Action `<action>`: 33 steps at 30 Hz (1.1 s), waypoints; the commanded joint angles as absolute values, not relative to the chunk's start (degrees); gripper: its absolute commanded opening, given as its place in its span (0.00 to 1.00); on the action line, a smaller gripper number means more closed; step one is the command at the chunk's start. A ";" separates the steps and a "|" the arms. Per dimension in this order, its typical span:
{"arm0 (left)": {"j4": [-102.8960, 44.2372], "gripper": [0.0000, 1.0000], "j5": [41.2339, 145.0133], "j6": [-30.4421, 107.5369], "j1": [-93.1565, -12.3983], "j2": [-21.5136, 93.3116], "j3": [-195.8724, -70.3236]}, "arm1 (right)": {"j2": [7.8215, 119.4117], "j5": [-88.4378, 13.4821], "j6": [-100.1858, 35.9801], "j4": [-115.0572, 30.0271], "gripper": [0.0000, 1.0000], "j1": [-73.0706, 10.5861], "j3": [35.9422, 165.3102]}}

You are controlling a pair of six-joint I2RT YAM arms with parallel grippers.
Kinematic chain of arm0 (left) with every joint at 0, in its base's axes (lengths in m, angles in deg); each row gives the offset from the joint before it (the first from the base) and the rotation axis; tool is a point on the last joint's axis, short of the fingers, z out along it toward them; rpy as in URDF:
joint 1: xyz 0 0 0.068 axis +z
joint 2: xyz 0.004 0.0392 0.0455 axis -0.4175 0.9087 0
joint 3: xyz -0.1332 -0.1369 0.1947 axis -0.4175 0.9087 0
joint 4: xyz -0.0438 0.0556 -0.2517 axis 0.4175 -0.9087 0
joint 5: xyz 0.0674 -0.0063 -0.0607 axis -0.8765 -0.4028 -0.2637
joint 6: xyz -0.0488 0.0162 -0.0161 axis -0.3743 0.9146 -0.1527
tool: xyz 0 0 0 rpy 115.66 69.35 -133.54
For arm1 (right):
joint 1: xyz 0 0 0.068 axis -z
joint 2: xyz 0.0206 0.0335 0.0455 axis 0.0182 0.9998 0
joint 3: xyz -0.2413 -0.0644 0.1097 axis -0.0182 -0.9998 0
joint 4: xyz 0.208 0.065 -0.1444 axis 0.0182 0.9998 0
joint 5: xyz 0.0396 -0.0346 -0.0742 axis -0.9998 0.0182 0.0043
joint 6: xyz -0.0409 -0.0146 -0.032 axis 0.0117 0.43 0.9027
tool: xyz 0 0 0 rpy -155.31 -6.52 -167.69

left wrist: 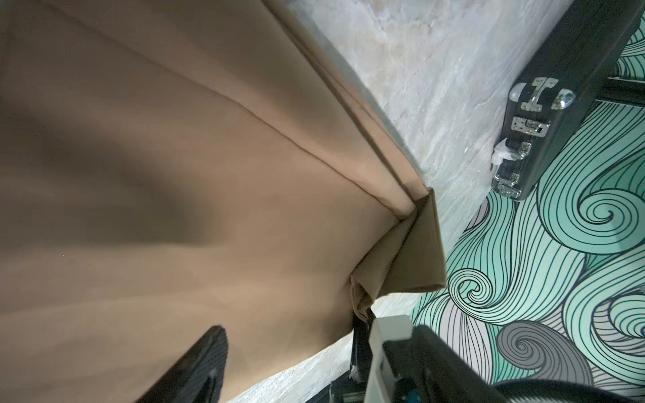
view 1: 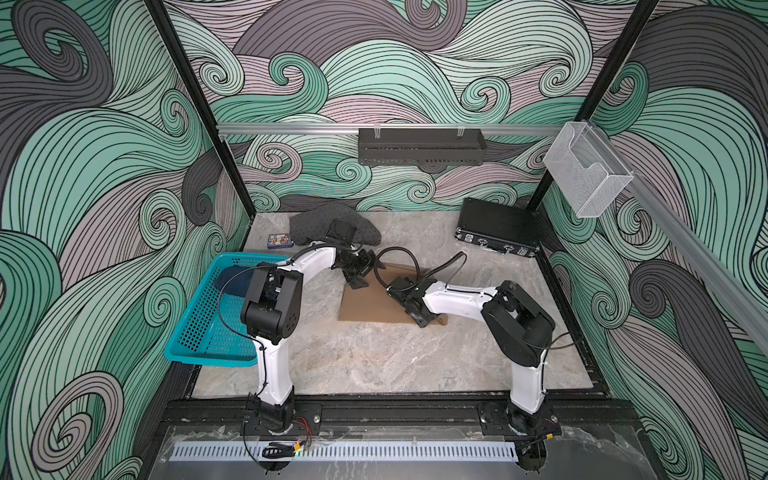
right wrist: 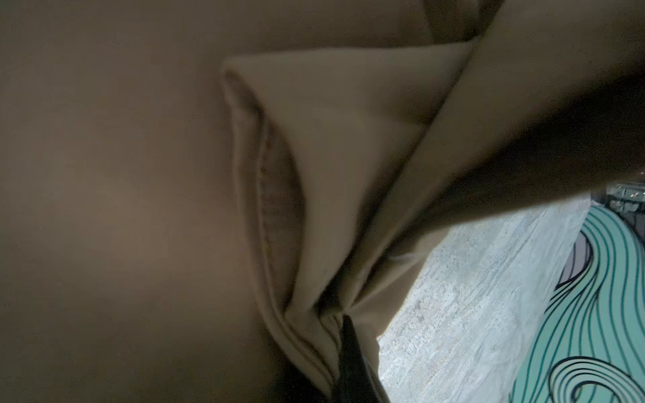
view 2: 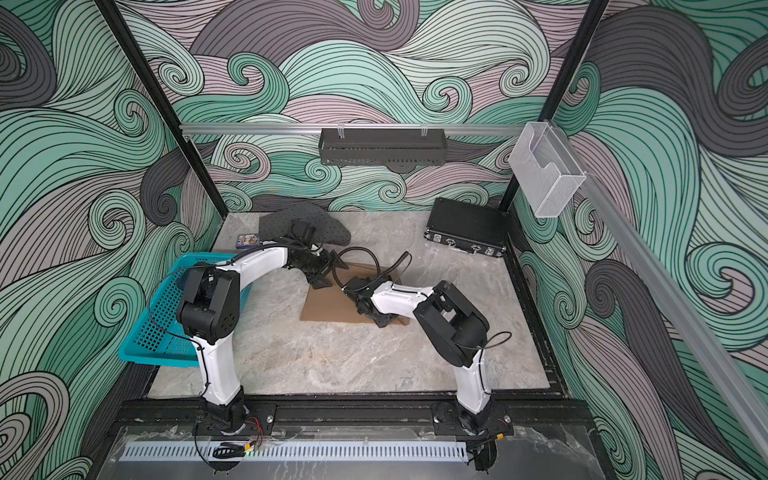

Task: Roll up the skirts
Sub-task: Roll the skirt at the center of the board.

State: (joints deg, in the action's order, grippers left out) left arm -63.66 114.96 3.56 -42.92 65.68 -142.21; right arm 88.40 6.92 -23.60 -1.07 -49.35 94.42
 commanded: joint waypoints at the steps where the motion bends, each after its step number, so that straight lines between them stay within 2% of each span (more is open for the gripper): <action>1: -60.09 0.83 118.34 2.44 -42.48 66.85 -142.65 | 90.20 2.00 -19.74 -2.62 0.00 -50.60 96.58; 7: -55.79 0.85 124.28 1.56 -43.36 69.99 -144.06 | 91.30 -3.54 -18.72 -2.58 0.00 -49.98 98.65; 12: -53.28 0.86 124.90 0.87 -44.03 70.36 -143.69 | 89.21 -11.86 -20.23 -3.10 0.00 -46.84 99.55; 18: -35.16 0.86 127.40 -9.56 -44.18 69.58 -136.52 | 87.70 -20.90 -22.10 -6.54 0.00 -42.71 98.51; 28: -24.58 0.87 128.71 -15.80 -46.53 69.96 -130.79 | 84.11 -27.50 -23.64 -13.03 0.05 -39.12 94.36; 33: -26.26 0.85 130.80 -15.16 -48.21 72.24 -132.51 | 84.44 -28.63 -23.42 -12.97 0.05 -38.69 94.54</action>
